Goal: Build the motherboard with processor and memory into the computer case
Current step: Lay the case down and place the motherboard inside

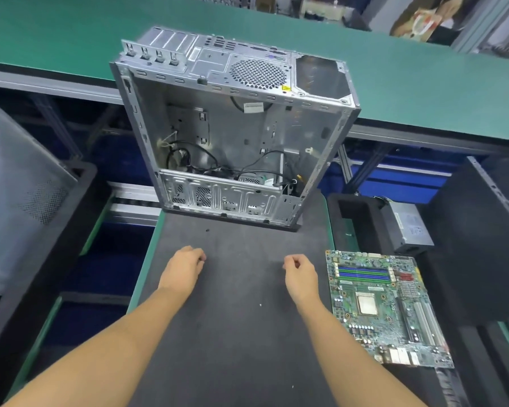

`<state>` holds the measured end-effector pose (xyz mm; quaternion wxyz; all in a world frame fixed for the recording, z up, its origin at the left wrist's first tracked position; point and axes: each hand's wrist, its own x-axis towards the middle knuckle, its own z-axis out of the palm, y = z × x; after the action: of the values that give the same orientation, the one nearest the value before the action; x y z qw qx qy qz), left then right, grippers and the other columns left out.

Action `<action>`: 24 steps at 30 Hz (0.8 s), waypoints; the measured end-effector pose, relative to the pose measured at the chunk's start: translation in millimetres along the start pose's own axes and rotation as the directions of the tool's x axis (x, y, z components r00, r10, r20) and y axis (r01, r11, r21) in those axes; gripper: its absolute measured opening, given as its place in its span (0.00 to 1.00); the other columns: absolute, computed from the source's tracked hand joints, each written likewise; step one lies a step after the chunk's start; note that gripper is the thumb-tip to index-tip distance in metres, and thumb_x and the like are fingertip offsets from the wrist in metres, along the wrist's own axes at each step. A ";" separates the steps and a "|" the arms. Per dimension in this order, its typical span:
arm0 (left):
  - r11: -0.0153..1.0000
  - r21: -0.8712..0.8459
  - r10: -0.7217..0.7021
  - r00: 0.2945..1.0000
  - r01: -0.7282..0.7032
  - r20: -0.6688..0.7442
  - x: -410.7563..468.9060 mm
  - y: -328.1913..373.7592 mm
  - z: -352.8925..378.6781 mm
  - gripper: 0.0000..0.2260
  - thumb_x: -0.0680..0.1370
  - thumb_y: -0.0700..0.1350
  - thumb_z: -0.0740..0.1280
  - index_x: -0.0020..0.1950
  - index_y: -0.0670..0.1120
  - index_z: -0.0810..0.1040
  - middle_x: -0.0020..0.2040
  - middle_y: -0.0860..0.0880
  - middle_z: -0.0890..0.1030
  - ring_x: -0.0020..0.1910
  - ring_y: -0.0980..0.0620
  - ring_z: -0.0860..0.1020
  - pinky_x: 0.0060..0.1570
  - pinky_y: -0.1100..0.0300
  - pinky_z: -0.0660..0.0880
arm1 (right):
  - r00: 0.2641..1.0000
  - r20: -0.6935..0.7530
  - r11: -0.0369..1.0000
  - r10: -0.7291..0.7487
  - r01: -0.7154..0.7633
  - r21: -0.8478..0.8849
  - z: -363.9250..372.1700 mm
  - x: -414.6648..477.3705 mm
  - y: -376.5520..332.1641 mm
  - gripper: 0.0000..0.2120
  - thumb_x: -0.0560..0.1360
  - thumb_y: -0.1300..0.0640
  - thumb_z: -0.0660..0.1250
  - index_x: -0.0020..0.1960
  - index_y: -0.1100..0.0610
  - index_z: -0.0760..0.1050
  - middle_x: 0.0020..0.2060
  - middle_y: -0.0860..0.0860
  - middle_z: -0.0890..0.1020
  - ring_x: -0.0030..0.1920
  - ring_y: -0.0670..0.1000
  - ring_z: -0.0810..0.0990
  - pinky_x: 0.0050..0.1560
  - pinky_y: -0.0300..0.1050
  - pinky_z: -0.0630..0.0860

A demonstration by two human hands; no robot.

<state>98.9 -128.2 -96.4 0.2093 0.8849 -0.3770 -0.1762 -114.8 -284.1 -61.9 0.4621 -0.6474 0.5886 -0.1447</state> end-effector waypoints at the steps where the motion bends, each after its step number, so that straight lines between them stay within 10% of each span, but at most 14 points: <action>1: 0.999 -0.020 0.029 1.000 -0.029 0.007 0.4 7.1 0.7 0.06 0.77 0.38 0.66 0.49 0.44 0.81 0.45 0.47 0.77 0.40 0.46 0.78 0.45 0.53 0.77 | 1.000 -0.010 1.000 0.011 -0.011 0.015 -1.5 -1.1 1.0 0.08 0.81 0.53 0.60 0.45 0.50 0.76 0.43 0.46 0.82 0.41 0.45 0.77 0.37 0.38 0.68; 8: 0.917 -0.337 0.238 0.971 -0.212 0.037 21.0 128.1 36.6 0.07 0.71 0.34 0.70 0.42 0.45 0.83 0.38 0.51 0.78 0.32 0.59 0.74 0.38 0.76 0.69 | 0.992 -0.113 0.995 0.059 -0.050 0.083 -43.7 -2.3 20.3 0.07 0.82 0.55 0.62 0.46 0.52 0.77 0.42 0.47 0.82 0.42 0.47 0.78 0.37 0.37 0.68; 18: 0.934 -0.294 0.253 0.958 -0.204 0.139 59.8 238.2 119.6 0.10 0.73 0.33 0.65 0.45 0.44 0.83 0.46 0.45 0.81 0.44 0.49 0.78 0.50 0.55 0.76 | 0.995 -0.073 0.996 0.072 -0.075 -0.038 -94.0 7.1 57.3 0.07 0.82 0.56 0.62 0.54 0.55 0.79 0.48 0.48 0.82 0.50 0.49 0.80 0.53 0.45 0.75; 24: 0.916 -0.295 0.329 0.930 -0.271 0.165 59.9 219.4 117.1 0.16 0.73 0.33 0.68 0.59 0.46 0.82 0.51 0.48 0.79 0.44 0.54 0.80 0.46 0.76 0.68 | 0.998 0.000 0.997 0.057 -0.057 -0.051 -85.4 18.8 52.0 0.06 0.80 0.57 0.63 0.51 0.50 0.79 0.45 0.44 0.81 0.47 0.47 0.79 0.48 0.40 0.74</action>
<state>-47.0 -338.2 -94.8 0.3099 0.7561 -0.5018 -0.2839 -204.9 -331.3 -63.3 0.4499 -0.6418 0.6101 -0.1160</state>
